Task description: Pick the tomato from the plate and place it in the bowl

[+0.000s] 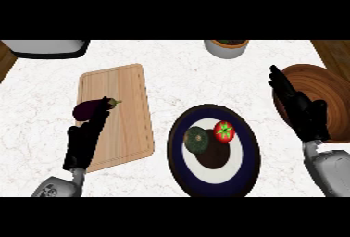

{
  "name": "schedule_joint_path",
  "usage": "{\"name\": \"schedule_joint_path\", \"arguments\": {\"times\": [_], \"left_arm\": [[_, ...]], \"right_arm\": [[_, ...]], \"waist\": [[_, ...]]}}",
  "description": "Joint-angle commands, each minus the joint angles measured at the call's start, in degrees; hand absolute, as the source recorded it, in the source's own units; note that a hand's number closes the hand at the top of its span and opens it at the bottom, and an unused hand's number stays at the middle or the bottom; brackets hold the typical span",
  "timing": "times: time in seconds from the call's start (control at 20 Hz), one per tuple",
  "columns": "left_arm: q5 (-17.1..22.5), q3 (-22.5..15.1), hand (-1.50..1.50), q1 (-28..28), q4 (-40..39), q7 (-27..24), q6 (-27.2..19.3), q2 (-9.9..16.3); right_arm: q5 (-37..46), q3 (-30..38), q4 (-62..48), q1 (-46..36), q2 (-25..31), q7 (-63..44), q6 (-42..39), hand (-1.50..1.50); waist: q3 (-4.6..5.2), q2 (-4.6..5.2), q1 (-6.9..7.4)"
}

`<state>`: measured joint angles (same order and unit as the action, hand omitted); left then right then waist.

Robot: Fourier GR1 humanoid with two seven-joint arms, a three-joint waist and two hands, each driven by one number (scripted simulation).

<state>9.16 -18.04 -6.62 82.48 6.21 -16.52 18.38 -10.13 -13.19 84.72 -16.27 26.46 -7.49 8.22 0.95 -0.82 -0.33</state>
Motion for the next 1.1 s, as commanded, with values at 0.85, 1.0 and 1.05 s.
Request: {"name": "schedule_joint_path", "arguments": {"times": [0.85,1.0,1.05], "left_arm": [[1.90,-2.66,0.00,-2.15,8.15,-4.22,13.95,-0.48],[4.01,-0.47,0.00,-3.24,8.03,-3.09,14.63,-0.07],[0.95,-2.12,0.00,-4.15,6.43,-4.60,12.43,-1.88]], "right_arm": [[36.73,-11.05,-2.93,-1.66,-4.62,-10.32,18.44,-1.50],[40.10,-12.57,-2.07,-6.75,-0.79,-21.67,9.83,-1.50],[42.06,-14.43,-1.92,-6.32,0.65,-24.31,7.25,-1.50]], "waist": [[-0.82,0.63,0.73],[-0.69,0.55,0.91],[-0.62,0.50,0.20]]}}
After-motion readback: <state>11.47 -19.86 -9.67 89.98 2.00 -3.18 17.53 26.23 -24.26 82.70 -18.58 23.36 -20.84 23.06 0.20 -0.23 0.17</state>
